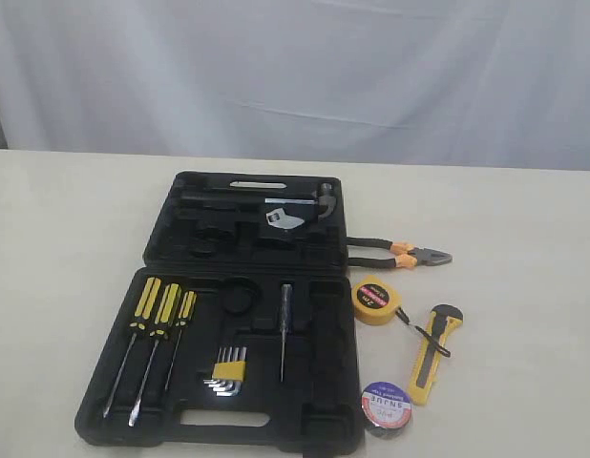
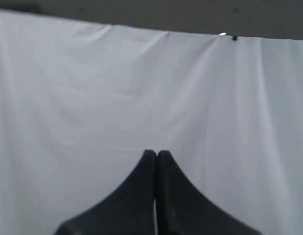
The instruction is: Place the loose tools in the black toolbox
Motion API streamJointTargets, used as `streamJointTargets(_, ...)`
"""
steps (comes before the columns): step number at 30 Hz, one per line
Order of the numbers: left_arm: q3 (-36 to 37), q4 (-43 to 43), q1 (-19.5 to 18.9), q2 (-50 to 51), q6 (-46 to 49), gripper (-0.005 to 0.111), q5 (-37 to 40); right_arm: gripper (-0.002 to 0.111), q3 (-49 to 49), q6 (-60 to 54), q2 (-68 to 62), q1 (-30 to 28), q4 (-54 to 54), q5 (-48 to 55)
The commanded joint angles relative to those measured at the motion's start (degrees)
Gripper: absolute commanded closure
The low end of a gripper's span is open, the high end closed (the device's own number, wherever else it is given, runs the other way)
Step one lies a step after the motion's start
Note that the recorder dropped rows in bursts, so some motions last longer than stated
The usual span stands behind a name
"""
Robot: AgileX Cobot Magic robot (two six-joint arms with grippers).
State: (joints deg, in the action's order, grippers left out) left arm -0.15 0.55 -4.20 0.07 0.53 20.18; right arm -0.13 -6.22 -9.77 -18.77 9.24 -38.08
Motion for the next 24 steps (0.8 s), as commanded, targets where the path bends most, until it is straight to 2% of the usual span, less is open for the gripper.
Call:
streamJointTargets(1, 0.1, -0.6, 0.3, -0.1, -0.1, 0.107, -0.6, 0.109, 0.1, 5.1, 0.3, -0.4, 11.2, -4.1)
streamJointTargets(3, 0.1, -0.6, 0.3, -0.1, -0.1, 0.107, -0.6, 0.109, 0.1, 6.6, 0.3, -0.4, 12.1, -2.4)
streamJointTargets(6, 0.1, -0.6, 0.3, -0.1, -0.1, 0.107, -0.6, 0.109, 0.1, 11.0, 0.3, -0.4, 10.1, 5.4)
streamJointTargets(10, 0.1, -0.6, 0.3, -0.1, -0.1, 0.107, -0.6, 0.109, -1.6, 13.3, 0.2, -0.4, 4.6, 29.8)
streamJointTargets(12, 0.1, -0.6, 0.3, -0.1, -0.1, 0.107, -0.6, 0.109, -5.2, 13.3, -1.0, -0.4, 4.5, 39.1)
streamJointTargets(16, 0.1, -0.6, 0.3, -0.1, -0.1, 0.107, -0.6, 0.109, -13.4, 7.6, -5.4, -0.4, 4.1, 49.8)
streamJointTargets(21, 0.1, -0.6, 0.3, -0.1, -0.1, 0.107, -0.6, 0.109, -26.6, 2.2, -17.2, -0.4, 3.8, 69.5)
streamJointTargets(24, 0.1, -0.6, 0.3, -0.1, -0.1, 0.107, -0.6, 0.109, -33.0, 2.3, -23.9, -0.4, 4.0, 75.9)
